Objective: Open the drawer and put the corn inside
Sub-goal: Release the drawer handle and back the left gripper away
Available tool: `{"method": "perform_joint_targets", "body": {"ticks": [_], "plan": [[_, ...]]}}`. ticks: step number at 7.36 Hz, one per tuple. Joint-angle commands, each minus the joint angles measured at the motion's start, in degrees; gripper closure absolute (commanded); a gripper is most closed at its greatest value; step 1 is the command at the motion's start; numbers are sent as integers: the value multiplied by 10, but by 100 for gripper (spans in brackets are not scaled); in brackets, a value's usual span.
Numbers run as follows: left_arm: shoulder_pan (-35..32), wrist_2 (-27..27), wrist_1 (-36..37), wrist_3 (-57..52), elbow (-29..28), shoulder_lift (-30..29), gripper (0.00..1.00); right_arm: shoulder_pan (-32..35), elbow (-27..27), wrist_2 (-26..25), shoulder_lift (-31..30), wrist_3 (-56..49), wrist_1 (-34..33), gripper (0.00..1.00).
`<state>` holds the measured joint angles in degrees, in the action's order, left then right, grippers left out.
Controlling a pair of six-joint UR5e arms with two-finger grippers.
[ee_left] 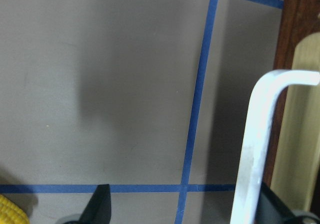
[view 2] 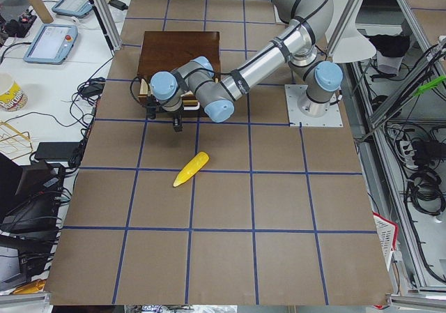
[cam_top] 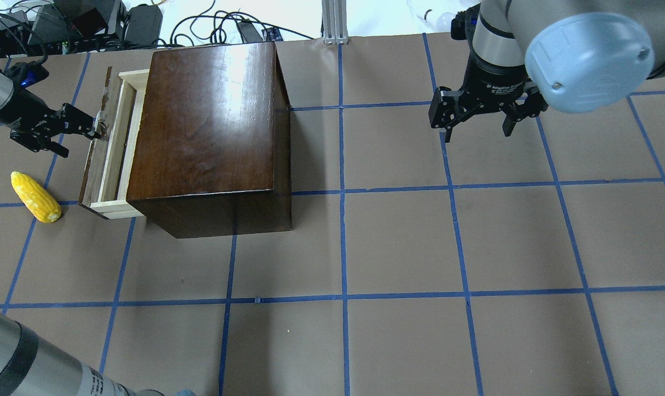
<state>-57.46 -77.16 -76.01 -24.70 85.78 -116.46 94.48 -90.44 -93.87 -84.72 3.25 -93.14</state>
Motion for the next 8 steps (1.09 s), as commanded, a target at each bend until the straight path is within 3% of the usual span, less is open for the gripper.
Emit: {"method": "perform_joint_targets", "body": {"ticks": [1, 5, 8], "plan": [[0, -15, 3, -2, 0, -1, 0, 0, 0, 0, 0, 0, 0, 0], [0, -19, 3, -7, 0, 4, 0, 0, 0, 0, 0, 0, 0, 0], [0, -21, -49, -7, -49, 7, 0, 0, 0, 0, 0, 0, 1, 0]]}}
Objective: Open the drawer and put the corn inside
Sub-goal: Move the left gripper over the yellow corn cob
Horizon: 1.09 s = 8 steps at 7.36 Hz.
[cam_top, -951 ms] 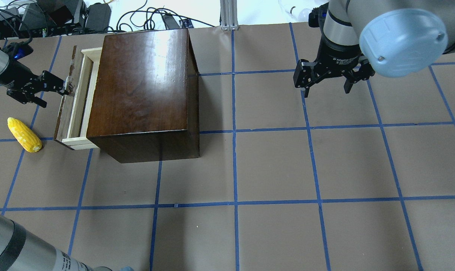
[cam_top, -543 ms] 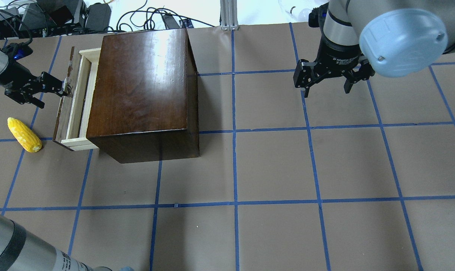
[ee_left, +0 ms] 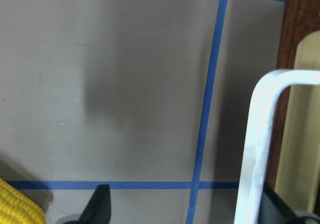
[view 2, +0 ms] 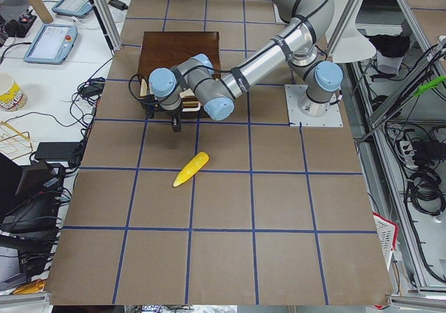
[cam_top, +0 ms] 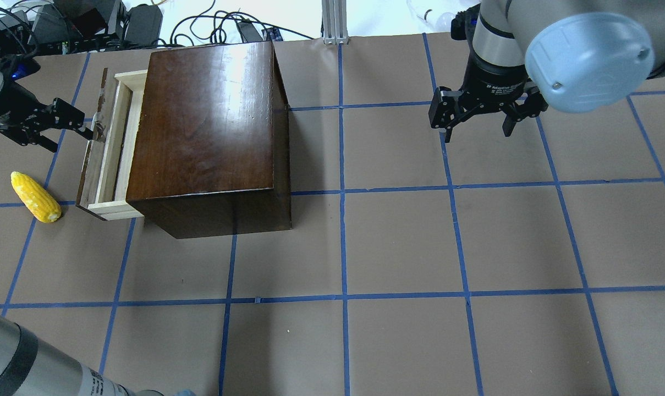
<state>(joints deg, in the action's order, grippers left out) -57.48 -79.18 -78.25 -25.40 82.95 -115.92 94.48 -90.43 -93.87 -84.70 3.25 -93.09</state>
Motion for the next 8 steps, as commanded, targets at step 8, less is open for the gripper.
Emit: {"method": "perform_joint_targets", "body": {"ticks": [8], "plan": [[64, -97, 94, -108, 24, -27, 0, 0, 0, 0, 0, 0, 0, 0]]}}
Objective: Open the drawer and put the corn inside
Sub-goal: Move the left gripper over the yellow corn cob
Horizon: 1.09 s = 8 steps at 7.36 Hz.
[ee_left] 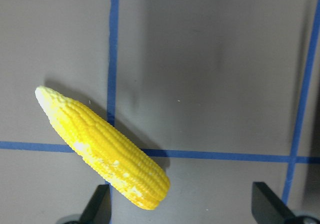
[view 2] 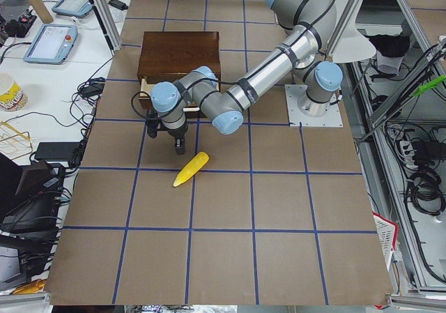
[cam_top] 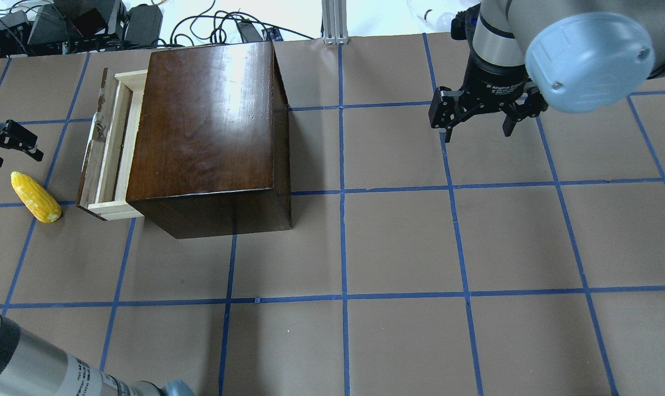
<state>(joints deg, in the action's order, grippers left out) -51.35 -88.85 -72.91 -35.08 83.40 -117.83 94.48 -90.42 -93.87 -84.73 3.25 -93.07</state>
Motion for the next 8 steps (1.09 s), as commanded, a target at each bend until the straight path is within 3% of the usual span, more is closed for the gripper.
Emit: {"method": "perform_joint_targets", "body": {"ticks": [1, 4, 8], "plan": [[15, 0, 70, -27, 39, -12, 0, 0, 1, 0, 0, 0, 0, 0], [37, 1, 127, -44, 88, -22, 0, 0, 0, 0, 0, 0, 0, 0], [43, 1, 166, -53, 91, -52, 0, 0, 0, 0, 0, 0, 0, 0]]}}
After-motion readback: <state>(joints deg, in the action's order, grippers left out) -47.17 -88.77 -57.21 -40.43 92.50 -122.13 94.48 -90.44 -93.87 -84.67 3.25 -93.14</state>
